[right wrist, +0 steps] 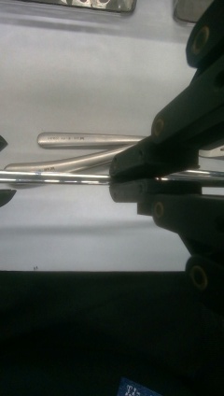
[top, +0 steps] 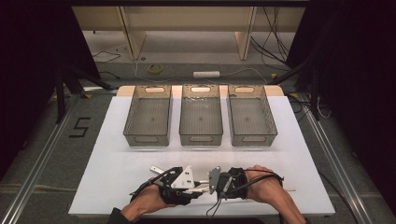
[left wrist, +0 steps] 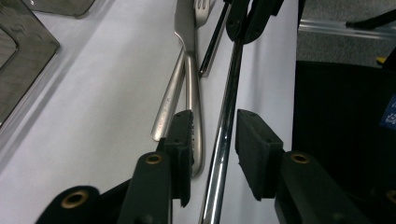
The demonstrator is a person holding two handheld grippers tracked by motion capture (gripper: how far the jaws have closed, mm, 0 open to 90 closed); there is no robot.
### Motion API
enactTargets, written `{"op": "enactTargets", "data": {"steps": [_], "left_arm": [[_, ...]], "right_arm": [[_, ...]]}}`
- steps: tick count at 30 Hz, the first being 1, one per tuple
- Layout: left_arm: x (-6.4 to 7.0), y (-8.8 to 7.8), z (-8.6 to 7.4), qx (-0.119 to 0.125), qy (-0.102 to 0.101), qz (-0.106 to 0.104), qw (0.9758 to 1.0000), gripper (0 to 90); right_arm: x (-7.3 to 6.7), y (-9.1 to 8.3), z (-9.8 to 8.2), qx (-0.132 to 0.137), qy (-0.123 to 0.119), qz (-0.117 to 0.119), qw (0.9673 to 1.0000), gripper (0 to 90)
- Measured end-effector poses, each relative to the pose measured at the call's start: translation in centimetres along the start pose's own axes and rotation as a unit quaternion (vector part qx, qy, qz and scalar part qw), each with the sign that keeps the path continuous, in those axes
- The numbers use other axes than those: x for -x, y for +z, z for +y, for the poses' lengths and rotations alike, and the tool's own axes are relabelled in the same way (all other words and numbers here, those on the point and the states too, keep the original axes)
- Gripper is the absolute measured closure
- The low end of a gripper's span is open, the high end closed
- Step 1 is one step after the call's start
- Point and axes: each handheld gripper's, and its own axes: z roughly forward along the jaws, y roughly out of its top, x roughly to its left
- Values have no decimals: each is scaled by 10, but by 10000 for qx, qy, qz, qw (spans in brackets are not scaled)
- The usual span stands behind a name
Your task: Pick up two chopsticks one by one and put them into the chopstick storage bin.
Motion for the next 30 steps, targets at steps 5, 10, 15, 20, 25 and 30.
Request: {"op": "enactTargets", "data": {"steps": [5, 10, 15, 20, 25, 30], "left_arm": [[2, 1, 0, -87, 185, -41, 9998, 765], [3, 2, -1, -121, 258, -237, 9993, 807], [3, 0, -1, -45, 284, -396, 9988, 828], [-4, -8, -3, 143, 81, -260, 9995, 830], [-8, -15, -4, 329, -23, 30, 9995, 830], [-15, -23, -7, 472, -304, 379, 9977, 830]], "right_arm": [[-1, 0, 1, -87, -46, 20, 9999, 863], [-2, 1, 0, -100, -179, 79, 9998, 859], [1, 0, -4, 36, -23, 137, 9999, 802], [11, -14, -16, 677, 594, -91, 9959, 570], [22, -30, -37, 1562, 1500, -382, 9755, 450], [24, -34, -54, 2045, 1981, -675, 9562, 400]]}}
